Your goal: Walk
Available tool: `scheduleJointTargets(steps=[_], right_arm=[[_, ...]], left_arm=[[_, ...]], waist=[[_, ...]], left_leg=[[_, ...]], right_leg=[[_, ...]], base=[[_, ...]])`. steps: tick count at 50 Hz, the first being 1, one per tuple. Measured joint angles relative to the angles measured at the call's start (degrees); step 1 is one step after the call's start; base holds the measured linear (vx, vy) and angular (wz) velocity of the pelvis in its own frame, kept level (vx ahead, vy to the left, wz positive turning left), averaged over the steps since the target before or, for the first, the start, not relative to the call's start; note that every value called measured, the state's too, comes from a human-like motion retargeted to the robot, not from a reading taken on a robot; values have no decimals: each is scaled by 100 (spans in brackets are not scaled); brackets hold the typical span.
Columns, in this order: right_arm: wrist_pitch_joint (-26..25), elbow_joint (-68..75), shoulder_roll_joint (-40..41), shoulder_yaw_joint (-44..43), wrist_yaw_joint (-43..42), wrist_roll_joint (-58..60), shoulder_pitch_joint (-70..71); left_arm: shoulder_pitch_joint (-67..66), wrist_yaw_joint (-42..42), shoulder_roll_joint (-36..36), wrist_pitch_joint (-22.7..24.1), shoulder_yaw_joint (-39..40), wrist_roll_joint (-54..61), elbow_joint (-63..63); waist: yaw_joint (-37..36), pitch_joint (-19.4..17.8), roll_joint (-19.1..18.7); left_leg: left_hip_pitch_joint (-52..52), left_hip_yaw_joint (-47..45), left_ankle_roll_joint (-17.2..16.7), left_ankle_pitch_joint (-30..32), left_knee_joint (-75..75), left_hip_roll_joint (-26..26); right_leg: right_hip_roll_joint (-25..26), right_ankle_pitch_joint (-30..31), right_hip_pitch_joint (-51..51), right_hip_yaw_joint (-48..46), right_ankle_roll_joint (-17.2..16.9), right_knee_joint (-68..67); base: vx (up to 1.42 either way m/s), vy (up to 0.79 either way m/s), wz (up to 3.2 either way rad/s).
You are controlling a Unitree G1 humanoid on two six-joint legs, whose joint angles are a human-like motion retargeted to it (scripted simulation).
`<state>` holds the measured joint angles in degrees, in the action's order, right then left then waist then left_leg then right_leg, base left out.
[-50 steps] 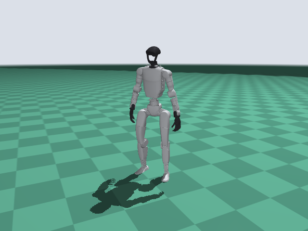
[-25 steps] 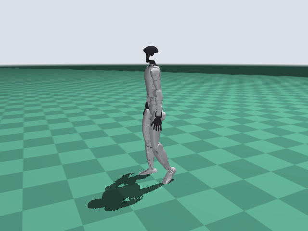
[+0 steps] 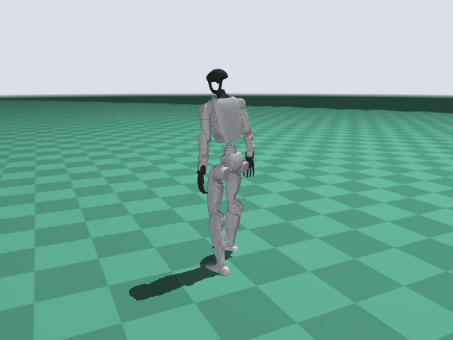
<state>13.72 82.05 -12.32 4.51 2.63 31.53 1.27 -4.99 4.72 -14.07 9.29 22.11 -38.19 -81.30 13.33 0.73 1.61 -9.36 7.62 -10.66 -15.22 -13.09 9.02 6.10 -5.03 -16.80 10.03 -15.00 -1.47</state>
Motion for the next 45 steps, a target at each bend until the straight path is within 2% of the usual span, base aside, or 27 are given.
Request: scheduleJointTargets(steps=[3, 5, 12, 16, 20, 23, 27, 32, 36, 39, 41, 42, 43, 45], right_arm=[[-5, 42, 64, 82, 16, 88, -21], [-30, 23, 60, 158, -9, 212, -52], [0, 14, 9, 223, -66, 286, -202], [-10, 94, -23, 142, -88, 246, -326], [-36, 186, -42, 112, -103, 236, -423], [-47, 265, -22, 97, -119, 251, -501], [-27, 324, 42, 58, -112, 239, -610], [17, 309, 43, 11, -160, 201, -614], [28, 420, 59, 0, -152, 150, -687], [0, 577, 125, -106, -130, 90, -643], [5, 622, 174, -117, -112, 12, -565], [12, 627, 196, -101, -96, -32, -508], [18, 616, 218, -93, -81, -53, -435], [24, 557, 262, -92, -83, -34, -263]], left_arm=[[-16, -44, -142, -111, 31, -10, -72], [-59, -101, -148, -164, 133, 2, -117], [-115, -16, -18, -211, 236, 189, -225], [7, 55, 111, -239, 79, 42, -153], [152, 103, 306, -164, -55, -11, -78], [224, 148, 454, -92, -127, -37, -53], [262, 150, 593, -15, -258, -78, -22], [347, 133, 732, 16, -360, -144, -41], [228, 196, 709, 40, -457, -375, 132], [95, 66, 643, 46, -526, -614, 337], [2, -63, 580, 40, -535, -701, 380], [-60, -100, 551, 32, -512, -747, 381], [-135, -106, 532, 9, -462, -805, 379], [-334, -98, 490, -27, -358, -887, 342]], waist=[[-229, 144, 71], [-227, 268, 103], [-181, 351, 10], [-254, 403, -46], [-349, 401, 18], [-469, 435, 48], [-504, 495, 29], [-332, 382, -120], [-180, 466, -217], [-197, 456, -206], [-287, 474, -85], [-353, 487, 22], [-408, 483, 148], [-440, 461, 268]], left_leg=[[-65, -664, 483, 67, 118, -422], [-30, -1016, 665, 116, 305, -602], [173, -1721, 978, 164, 638, -801], [301, -2044, 1115, 149, 824, -855], [527, -2341, 1144, 141, 1000, -938], [777, -2627, 1134, 136, 1198, -982], [945, -2685, 1073, 123, 1284, -1023], [1028, -2739, 891, 240, 1195, -816], [1056, -2732, 635, 302, 1020, -659], [779, -2494, 257, 510, 336, -597], [282, -2353, 73, 1039, -670, -598], [-33, -2342, 115, 1360, -1310, -570], [-356, -2337, 354, 1647, -1990, -529], [-796, -2097, 573, 1679, -2682, -820]], right_leg=[[-846, -145, -179, -1486, 0, -88], [-1123, -113, -155, -1937, 0, -144], [-1406, 123, 399, -2657, 8, -611], [-1505, 24, 735, -3297, 246, -760], [-1444, 109, 994, -3507, 258, -606], [-1349, -101, 1105, -3672, 563, -356], [-1053, -232, 1075, -3047, 947, -180], [-888, -326, 1053, -2879, 1125, -310], [-692, -463, 1095, -2868, 1380, -320], [-591, -520, 1148, -2882, 1521, -278], [-675, -522, 1218, -2901, 1556, -190], [-767, -518, 1248, -2842, 1565, -153], [-889, -518, 1284, -2789, 1567, -123], [-958, -509, 1361, -2798, 1607, -57]], base=[[-39, 61, -256], [-20, 33, -189], [-7, 9, -146], [0, -3, -115], [3, -12, -104], [11, -12, -108], [17, -20, -73], [13, -17, -14], [30, -21, 22], [25, -18, 39], [28, -16, 5], [31, -11, -24], [36, -10, -14], [34, -6, -10]])
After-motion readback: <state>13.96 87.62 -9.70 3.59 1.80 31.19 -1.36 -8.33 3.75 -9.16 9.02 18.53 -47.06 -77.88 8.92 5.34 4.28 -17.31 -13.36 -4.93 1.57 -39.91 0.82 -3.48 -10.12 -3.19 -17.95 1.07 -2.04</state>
